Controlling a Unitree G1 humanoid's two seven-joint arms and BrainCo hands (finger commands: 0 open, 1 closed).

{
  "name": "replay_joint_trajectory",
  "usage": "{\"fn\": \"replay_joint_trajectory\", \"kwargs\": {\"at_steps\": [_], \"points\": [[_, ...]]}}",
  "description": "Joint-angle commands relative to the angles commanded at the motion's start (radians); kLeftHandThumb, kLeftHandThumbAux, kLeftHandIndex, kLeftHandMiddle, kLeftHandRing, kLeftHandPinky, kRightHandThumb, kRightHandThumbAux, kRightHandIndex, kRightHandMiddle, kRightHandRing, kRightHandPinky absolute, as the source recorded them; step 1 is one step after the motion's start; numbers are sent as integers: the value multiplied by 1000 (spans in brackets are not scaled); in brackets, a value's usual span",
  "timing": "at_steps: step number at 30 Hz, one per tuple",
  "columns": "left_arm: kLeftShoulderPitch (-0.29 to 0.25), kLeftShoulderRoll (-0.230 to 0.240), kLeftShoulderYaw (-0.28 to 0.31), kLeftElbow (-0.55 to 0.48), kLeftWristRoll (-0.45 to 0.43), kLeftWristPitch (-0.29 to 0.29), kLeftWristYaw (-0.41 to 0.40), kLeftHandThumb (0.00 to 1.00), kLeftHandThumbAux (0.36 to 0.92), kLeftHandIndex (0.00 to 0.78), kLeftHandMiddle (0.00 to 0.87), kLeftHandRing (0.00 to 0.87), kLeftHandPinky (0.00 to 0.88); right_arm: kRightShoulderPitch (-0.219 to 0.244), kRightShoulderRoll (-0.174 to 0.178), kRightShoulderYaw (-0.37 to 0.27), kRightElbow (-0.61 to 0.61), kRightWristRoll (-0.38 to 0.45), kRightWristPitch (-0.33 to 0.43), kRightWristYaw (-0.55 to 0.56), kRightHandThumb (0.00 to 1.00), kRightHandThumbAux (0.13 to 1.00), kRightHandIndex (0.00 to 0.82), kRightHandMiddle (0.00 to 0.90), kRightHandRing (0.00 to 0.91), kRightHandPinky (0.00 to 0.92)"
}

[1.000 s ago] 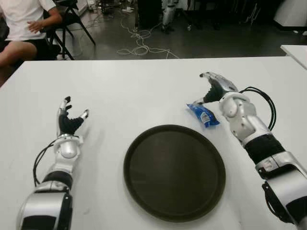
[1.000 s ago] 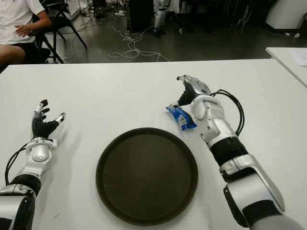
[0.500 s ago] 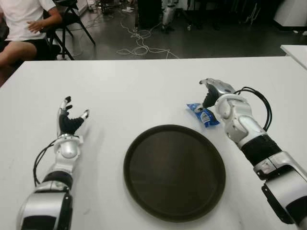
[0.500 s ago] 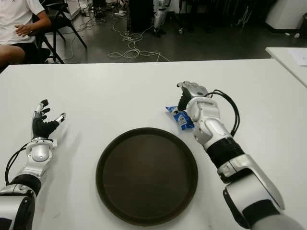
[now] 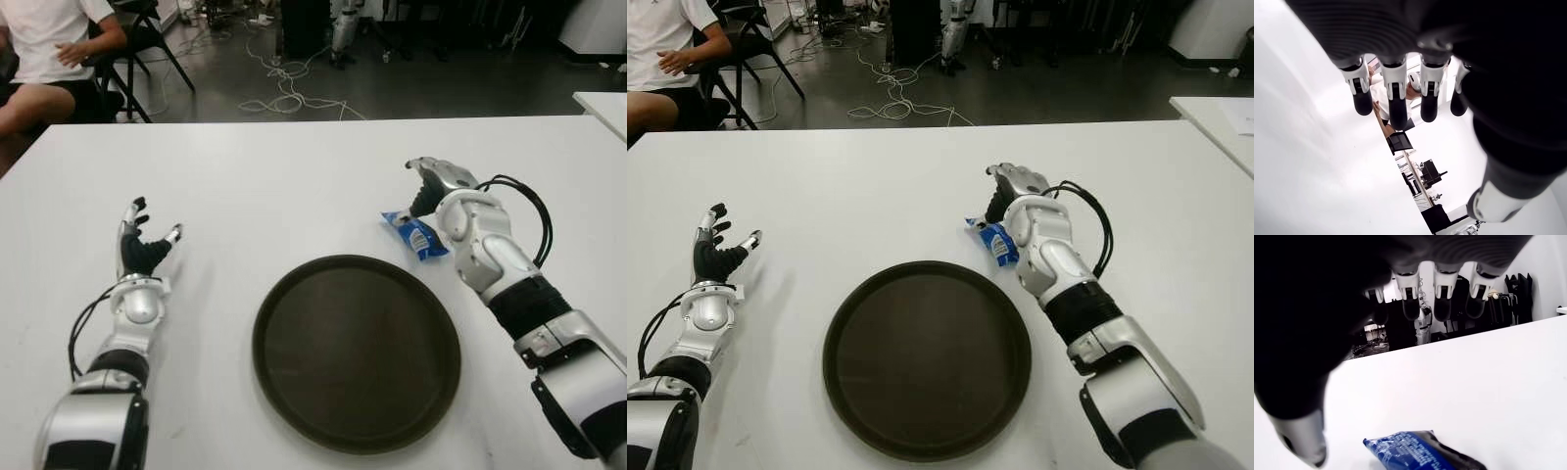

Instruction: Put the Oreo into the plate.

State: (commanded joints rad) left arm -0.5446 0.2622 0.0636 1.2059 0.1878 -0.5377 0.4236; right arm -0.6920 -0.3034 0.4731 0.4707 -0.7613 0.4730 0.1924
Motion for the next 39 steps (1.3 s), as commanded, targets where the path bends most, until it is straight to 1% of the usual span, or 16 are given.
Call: {"fn": "replay_joint_trajectory", "kwargs": {"at_steps": [10,13,17,19,21,27,34,39], "points": [[0,1,-5,-3,0,2,5,13,781,81,119,101,74,7,5,20,1,-16,36,18,0,771,111,150,131,34],[-1,1,-4,-2,-1,4,4,11,780,80,119,100,73,10,8,21,6,-16,45,18,0,761,123,159,149,84],[0,1,-1,-2,-5,1,2,19,782,80,128,112,89,13,13,23,6,-17,55,16,0,754,122,158,161,125],[1,2,0,-2,-6,-1,2,25,780,85,135,122,104,13,15,27,10,-18,63,20,0,758,118,150,158,124],[1,3,0,-3,-5,-3,2,27,777,89,138,130,113,10,18,31,15,-20,76,27,0,762,112,142,149,104],[2,4,0,-4,-5,-8,1,27,771,92,139,132,104,7,17,44,20,-31,115,44,0,786,100,131,133,65],[1,5,0,-1,-5,-7,0,34,774,92,140,129,103,-1,19,55,31,-36,158,67,0,810,94,135,132,52],[1,7,1,1,-7,-5,-4,41,775,93,141,133,115,0,12,68,35,-40,173,77,0,808,93,134,129,43]]}}
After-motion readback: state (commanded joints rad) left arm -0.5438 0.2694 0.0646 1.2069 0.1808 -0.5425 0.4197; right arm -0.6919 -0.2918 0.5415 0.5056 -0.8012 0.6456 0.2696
